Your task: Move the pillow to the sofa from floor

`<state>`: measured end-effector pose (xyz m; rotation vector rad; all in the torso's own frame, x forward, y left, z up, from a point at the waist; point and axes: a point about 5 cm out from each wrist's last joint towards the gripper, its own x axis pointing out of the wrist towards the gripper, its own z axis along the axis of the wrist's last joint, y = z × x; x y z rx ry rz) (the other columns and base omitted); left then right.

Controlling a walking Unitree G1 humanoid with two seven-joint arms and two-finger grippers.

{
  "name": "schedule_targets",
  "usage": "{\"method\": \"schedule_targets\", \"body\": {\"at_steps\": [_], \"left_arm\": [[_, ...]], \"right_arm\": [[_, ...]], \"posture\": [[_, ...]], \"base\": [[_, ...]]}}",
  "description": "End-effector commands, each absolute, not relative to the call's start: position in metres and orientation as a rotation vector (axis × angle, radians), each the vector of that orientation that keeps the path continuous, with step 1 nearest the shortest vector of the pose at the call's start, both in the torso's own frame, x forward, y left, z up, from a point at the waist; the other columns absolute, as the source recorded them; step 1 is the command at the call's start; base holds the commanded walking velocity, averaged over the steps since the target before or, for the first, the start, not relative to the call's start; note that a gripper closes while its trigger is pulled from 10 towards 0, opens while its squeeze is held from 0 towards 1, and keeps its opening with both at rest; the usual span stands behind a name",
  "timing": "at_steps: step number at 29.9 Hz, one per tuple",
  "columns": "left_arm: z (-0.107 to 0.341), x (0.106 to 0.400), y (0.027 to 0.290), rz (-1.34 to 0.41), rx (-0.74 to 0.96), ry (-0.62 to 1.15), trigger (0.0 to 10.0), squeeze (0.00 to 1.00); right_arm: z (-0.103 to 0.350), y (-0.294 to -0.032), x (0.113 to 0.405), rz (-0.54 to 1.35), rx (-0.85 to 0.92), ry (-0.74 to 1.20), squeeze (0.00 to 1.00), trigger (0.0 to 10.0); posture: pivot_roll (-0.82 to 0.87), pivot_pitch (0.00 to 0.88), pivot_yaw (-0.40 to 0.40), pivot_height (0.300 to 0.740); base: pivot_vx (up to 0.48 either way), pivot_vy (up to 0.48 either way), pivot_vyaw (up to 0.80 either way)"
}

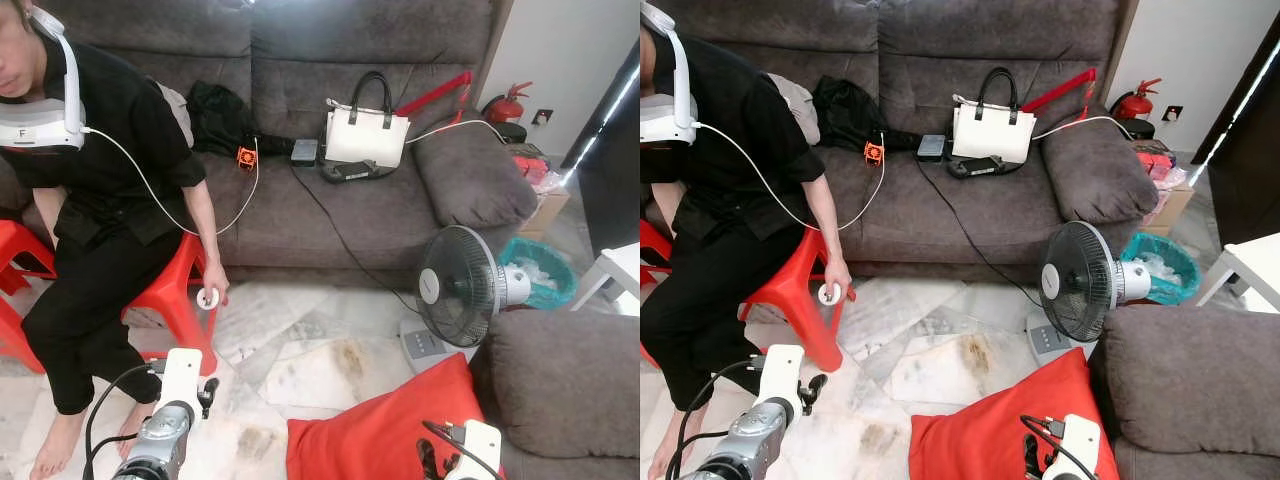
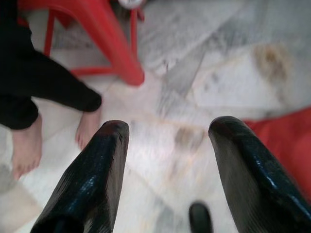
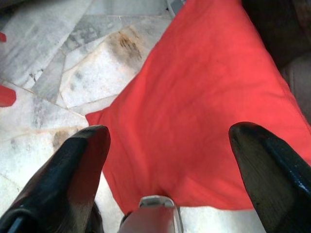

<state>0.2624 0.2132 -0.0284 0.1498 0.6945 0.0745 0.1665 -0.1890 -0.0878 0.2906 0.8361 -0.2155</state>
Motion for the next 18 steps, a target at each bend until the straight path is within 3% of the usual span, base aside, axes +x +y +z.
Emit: {"method": "schedule_targets", "body": {"at_steps": [1, 18], "left_arm": [[-0.0296, 0.2619, 0.2153, 0.078, 0.182, 0.734, 10.0, 0.0], [-0.0277, 0.2642, 0.2152, 0.063, 0.188, 0.745, 10.0, 0.0]], "right_arm": [[-0.0885, -0.1893, 0.1652, -0.219, 0.288, 0.844, 0.0, 10.0], [-0.0905, -0.1864, 0.1629, -0.205, 0.29, 0.874, 0.0, 10.0]], "posture": [[0.07, 0.0, -0.025, 0.74], [0.07, 0.003, -0.027, 0.74]], "base": [[0.0, 0.0, 0.0], [0.0, 0.0, 0.0]]}}
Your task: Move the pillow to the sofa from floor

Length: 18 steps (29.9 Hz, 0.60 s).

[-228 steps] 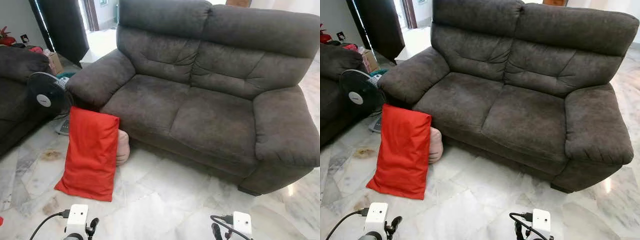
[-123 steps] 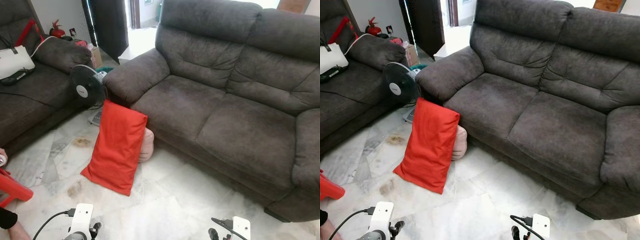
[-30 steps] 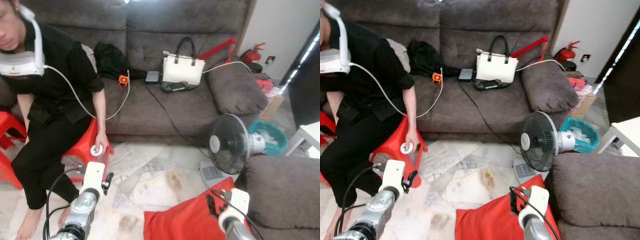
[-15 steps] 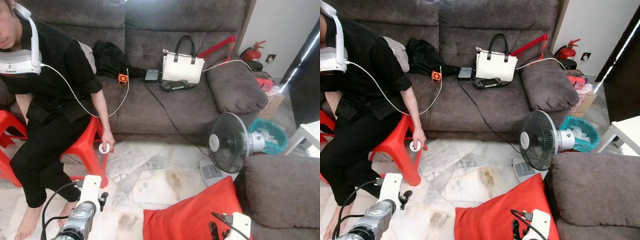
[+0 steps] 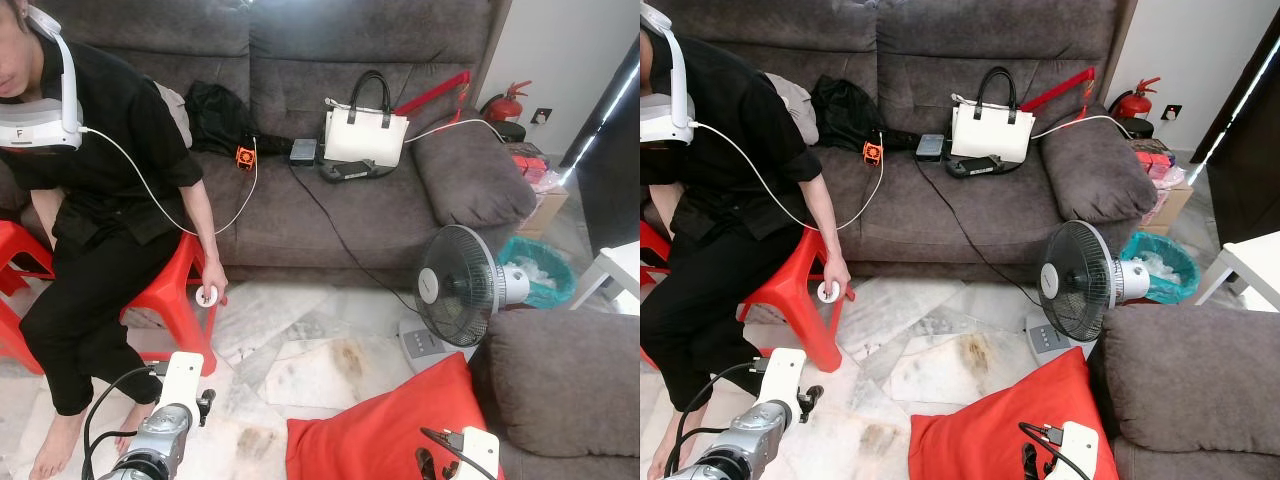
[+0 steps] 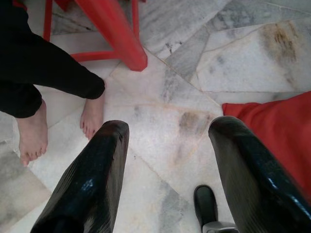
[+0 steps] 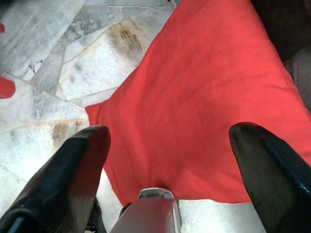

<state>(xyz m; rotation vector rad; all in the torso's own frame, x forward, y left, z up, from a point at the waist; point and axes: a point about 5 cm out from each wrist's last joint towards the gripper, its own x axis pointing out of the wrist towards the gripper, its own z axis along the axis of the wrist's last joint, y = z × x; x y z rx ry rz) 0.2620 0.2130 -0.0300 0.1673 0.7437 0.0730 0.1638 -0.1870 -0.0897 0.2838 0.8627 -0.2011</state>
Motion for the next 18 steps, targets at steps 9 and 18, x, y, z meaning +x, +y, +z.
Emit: {"method": "schedule_targets", "body": {"at_steps": [9, 18], "left_arm": [[-0.0277, 0.2646, 0.2145, 0.06, 0.186, 0.751, 10.0, 0.0], [-0.0274, 0.2649, 0.2146, 0.053, 0.196, 0.755, 10.0, 0.0]], "right_arm": [[-0.0929, -0.1894, 0.1572, -0.21, 0.287, 0.9, 0.0, 10.0], [-0.0939, -0.1854, 0.1567, -0.208, 0.292, 0.91, 0.0, 10.0]], "posture": [[0.08, 0.01, -0.029, 0.74], [0.08, 0.014, -0.03, 0.74]], "base": [[0.0, 0.0, 0.0], [-0.188, 0.0, 0.0]]}}
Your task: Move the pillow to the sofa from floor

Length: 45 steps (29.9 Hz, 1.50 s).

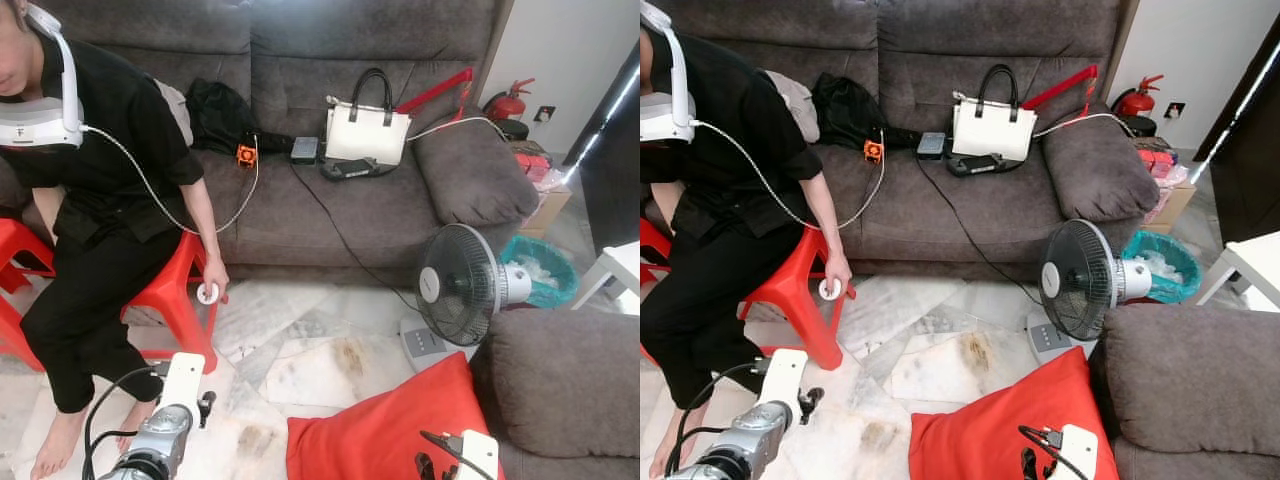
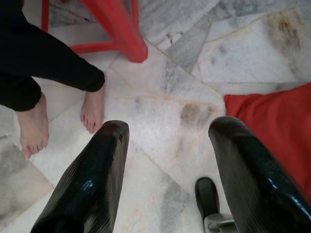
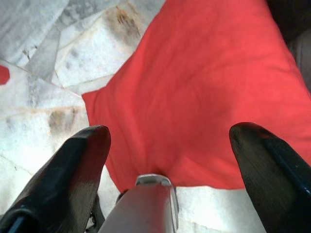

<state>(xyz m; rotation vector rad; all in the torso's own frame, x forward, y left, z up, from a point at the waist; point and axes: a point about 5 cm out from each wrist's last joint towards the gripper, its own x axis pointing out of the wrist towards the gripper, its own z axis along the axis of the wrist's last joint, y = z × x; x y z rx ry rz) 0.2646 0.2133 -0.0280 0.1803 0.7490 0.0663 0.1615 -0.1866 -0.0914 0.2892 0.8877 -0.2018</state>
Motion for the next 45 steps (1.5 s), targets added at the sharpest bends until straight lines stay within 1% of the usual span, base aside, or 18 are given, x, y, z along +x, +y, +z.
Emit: {"method": "schedule_targets", "body": {"at_steps": [1, 15, 23, 27, 28, 35, 45], "left_arm": [[-0.027, 0.265, 0.215, 0.052, 0.196, 0.754, 10.0, 0.0], [-0.026, 0.266, 0.215, 0.044, 0.202, 0.753, 10.0, 0.0], [-0.026, 0.266, 0.215, 0.04, 0.205, 0.751, 10.0, 0.0], [-0.026, 0.266, 0.215, 0.037, 0.204, 0.751, 10.0, 0.0], [-0.026, 0.266, 0.215, 0.035, 0.205, 0.751, 10.0, 0.0], [-0.026, 0.266, 0.214, 0.034, 0.205, 0.752, 10.0, 0.0], [-0.026, 0.267, 0.214, 0.033, 0.204, 0.753, 10.0, 0.0]], "right_arm": [[-0.094, -0.185, 0.157, -0.206, 0.292, 0.91, 0.0, 10.0], [-0.093, -0.172, 0.162, -0.19, 0.298, 0.899, 0.0, 10.0], [-0.093, -0.164, 0.164, -0.182, 0.3, 0.892, 0.0, 10.0], [-0.09, -0.174, 0.168, -0.19, 0.296, 0.872, 0.0, 10.0], [-0.089, -0.179, 0.17, -0.196, 0.296, 0.867, 0.0, 10.0], [-0.089, -0.199, 0.163, -0.22, 0.297, 0.874, 0.0, 10.0], [-0.091, -0.197, 0.161, -0.211, 0.287, 0.902, 0.0, 10.0]], "posture": [[0.08, 0.014, -0.03, 0.74], [0.08, 0.015, -0.028, 0.74], [0.08, 0.016, -0.027, 0.74], [0.08, 0.015, -0.028, 0.74], [0.08, 0.015, -0.028, 0.74], [0.08, 0.015, -0.03, 0.74], [0.08, 0.013, -0.029, 0.74]], "base": [[-0.3, 0.0, 0.0], [-0.299, 0.0, 0.0], [0.0, 0.0, 0.0], [0.0, 0.0, 0.0], [0.0, 0.0, 0.0], [0.0, 0.0, -0.06], [0.0, 0.0, -0.76]]}}
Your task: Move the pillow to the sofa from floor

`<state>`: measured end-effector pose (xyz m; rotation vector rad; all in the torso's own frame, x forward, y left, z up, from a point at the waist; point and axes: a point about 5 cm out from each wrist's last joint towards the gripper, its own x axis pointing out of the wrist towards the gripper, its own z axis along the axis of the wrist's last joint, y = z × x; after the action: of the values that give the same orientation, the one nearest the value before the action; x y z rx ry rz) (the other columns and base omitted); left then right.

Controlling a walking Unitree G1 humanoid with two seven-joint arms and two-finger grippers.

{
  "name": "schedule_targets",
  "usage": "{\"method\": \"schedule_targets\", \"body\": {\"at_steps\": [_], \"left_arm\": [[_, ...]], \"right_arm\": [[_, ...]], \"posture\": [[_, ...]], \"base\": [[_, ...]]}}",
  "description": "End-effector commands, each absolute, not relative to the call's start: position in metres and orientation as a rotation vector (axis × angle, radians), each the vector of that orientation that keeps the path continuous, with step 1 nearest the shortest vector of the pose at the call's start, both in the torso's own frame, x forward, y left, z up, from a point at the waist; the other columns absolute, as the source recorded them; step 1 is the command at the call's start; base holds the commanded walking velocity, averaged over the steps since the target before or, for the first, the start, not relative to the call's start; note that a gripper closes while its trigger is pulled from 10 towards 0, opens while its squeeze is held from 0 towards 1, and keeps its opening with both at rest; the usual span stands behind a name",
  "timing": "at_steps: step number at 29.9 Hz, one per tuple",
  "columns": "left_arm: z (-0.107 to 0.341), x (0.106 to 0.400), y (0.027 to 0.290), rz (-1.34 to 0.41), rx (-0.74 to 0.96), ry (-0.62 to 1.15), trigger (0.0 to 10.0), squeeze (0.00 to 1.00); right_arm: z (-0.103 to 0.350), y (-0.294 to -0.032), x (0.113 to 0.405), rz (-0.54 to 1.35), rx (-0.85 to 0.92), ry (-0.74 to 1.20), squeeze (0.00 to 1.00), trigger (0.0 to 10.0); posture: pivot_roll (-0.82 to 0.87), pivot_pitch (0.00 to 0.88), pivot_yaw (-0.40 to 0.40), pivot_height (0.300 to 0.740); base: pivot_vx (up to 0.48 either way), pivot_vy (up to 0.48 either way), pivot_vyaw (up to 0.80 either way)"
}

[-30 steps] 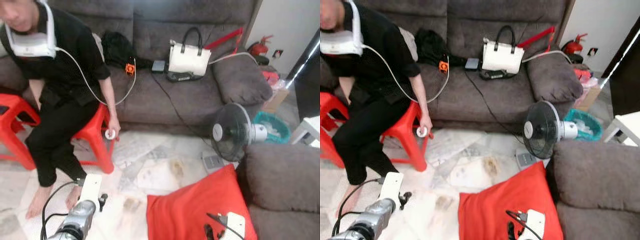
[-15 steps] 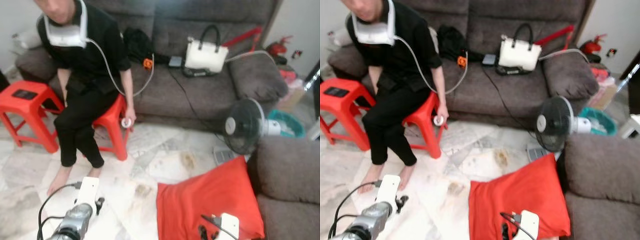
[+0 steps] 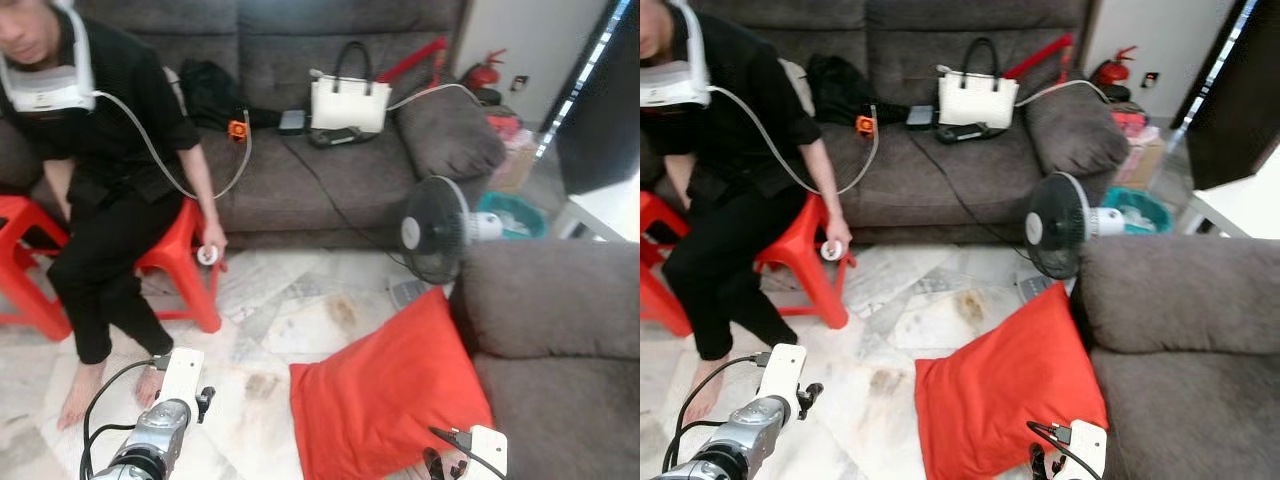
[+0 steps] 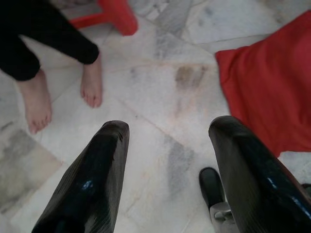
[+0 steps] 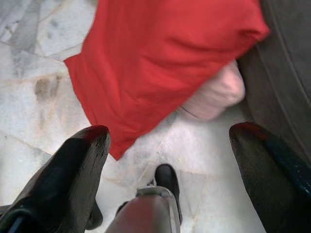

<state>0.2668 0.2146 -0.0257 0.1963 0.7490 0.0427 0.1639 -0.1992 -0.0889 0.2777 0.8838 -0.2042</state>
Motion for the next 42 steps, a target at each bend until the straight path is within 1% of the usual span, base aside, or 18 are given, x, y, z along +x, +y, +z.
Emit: {"method": "schedule_targets", "body": {"at_steps": [1, 7, 8, 15, 18, 20, 22, 23, 24, 29, 34, 37, 42], "left_arm": [[-0.026, 0.266, 0.214, 0.033, 0.204, 0.752, 10.0, 0.0], [-0.026, 0.266, 0.215, 0.031, 0.207, 0.752, 10.0, 0.0], [-0.026, 0.266, 0.215, 0.031, 0.208, 0.751, 10.0, 0.0], [-0.026, 0.266, 0.215, 0.026, 0.212, 0.751, 10.0, 0.0], [-0.026, 0.266, 0.215, 0.023, 0.214, 0.756, 10.0, 0.0], [-0.026, 0.266, 0.215, 0.023, 0.213, 0.756, 10.0, 0.0], [-0.027, 0.266, 0.215, 0.024, 0.213, 0.756, 10.0, 0.0], [-0.027, 0.266, 0.215, 0.024, 0.215, 0.757, 10.0, 0.0], [-0.027, 0.266, 0.215, 0.024, 0.215, 0.757, 10.0, 0.0], [-0.025, 0.267, 0.215, 0.002, 0.257, 0.749, 10.0, 0.0], [-0.025, 0.267, 0.216, 0.01, 0.255, 0.747, 10.0, 0.0], [-0.025, 0.267, 0.216, 0.014, 0.247, 0.745, 10.0, 0.0], [-0.025, 0.267, 0.216, 0.011, 0.251, 0.744, 10.0, 0.0]], "right_arm": [[-0.091, -0.194, 0.163, -0.208, 0.288, 0.907, 0.0, 10.0], [-0.09, -0.181, 0.169, -0.191, 0.289, 0.919, 0.0, 10.0], [-0.089, -0.174, 0.173, -0.181, 0.289, 0.919, 0.0, 10.0], [-0.086, -0.159, 0.182, -0.162, 0.291, 0.907, 0.0, 10.0], [-0.086, -0.163, 0.182, -0.165, 0.29, 0.898, 0.0, 10.0], [-0.088, -0.171, 0.176, -0.17, 0.292, 0.894, 0.0, 10.0], [-0.088, -0.174, 0.174, -0.172, 0.293, 0.894, 0.0, 10.0], [-0.091, -0.184, 0.164, -0.179, 0.294, 0.895, 0.0, 10.0], [-0.091, -0.184, 0.164, -0.179, 0.294, 0.895, 0.0, 10.0], [-0.096, -0.21, 0.137, -0.204, 0.295, 0.909, 0.0, 10.0], [-0.098, -0.22, 0.123, -0.215, 0.295, 0.926, 0.0, 10.0], [-0.099, -0.22, 0.121, -0.218, 0.294, 0.941, 0.0, 10.0], [-0.099, -0.207, 0.131, -0.206, 0.302, 0.945, 0.0, 10.0]], "posture": [[0.08, 0.013, -0.028, 0.74], [0.08, 0.013, -0.027, 0.74], [0.08, 0.013, -0.026, 0.74], [0.08, 0.011, -0.025, 0.74], [0.08, 0.011, -0.025, 0.74], [0.08, 0.004, -0.023, 0.74], [0.08, 0.004, -0.023, 0.74], [0.08, 0.004, -0.023, 0.74], [0.08, 0.004, -0.023, 0.74], [0.08, 0.006, -0.024, 0.74], [0.08, 0.008, -0.025, 0.74], [0.08, 0.011, -0.025, 0.74], [0.08, 0.012, -0.025, 0.74]], "base": [[0.0, 0.0, -0.79], [0.0, 0.0, -0.79], [0.0, 0.0, -0.79], [0.0, 0.0, -0.79], [0.0, 0.0, -0.79], [0.0, 0.0, -0.79], [0.0, 0.0, -0.79], [0.0, 0.0, -0.79], [0.0, 0.0, -0.79], [0.112, -0.064, -0.79], [0.0, -0.267, -0.79], [0.0, 0.0, -0.79], [0.0, 0.0, -0.76]]}}
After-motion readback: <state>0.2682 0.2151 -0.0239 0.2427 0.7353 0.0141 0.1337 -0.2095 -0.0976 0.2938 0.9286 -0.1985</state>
